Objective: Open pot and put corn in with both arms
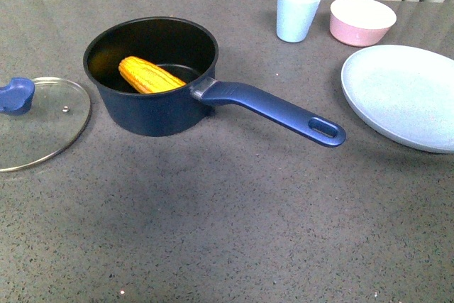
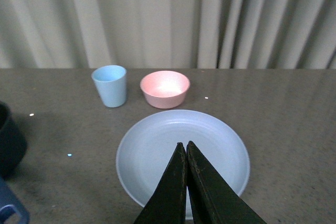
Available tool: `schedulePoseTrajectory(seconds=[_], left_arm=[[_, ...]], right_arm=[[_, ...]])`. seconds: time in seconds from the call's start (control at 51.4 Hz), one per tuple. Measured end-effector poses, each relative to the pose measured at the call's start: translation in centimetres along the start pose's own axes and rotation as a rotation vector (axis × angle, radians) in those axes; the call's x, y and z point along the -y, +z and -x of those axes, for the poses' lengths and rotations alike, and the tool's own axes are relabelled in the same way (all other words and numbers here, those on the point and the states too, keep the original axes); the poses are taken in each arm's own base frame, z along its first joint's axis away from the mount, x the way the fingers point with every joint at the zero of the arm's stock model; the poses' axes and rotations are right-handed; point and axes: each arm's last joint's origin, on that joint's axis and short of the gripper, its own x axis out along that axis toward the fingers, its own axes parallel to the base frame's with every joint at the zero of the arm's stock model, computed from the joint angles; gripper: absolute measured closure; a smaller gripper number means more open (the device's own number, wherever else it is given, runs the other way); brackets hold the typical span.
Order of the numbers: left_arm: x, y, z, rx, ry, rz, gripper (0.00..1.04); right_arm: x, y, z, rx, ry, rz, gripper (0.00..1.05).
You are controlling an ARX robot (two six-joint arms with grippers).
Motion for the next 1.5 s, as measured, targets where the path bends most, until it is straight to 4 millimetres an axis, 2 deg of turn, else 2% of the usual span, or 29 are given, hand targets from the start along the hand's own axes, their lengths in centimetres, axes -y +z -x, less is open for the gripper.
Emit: schedulePoseTrajectory(seconds=[0.545,1.498], left_arm=[[0.0,0.0,0.0,0.000,0.000,0.000,0.09],[0.0,0.0,0.0,0.000,0.000,0.000,0.09]], right_arm=[[0.2,-1.8,2.6,0.010,-0.008,0.000,1.03],[0.2,-1.5,4.8,0.034,-0.008,0.000,1.03]])
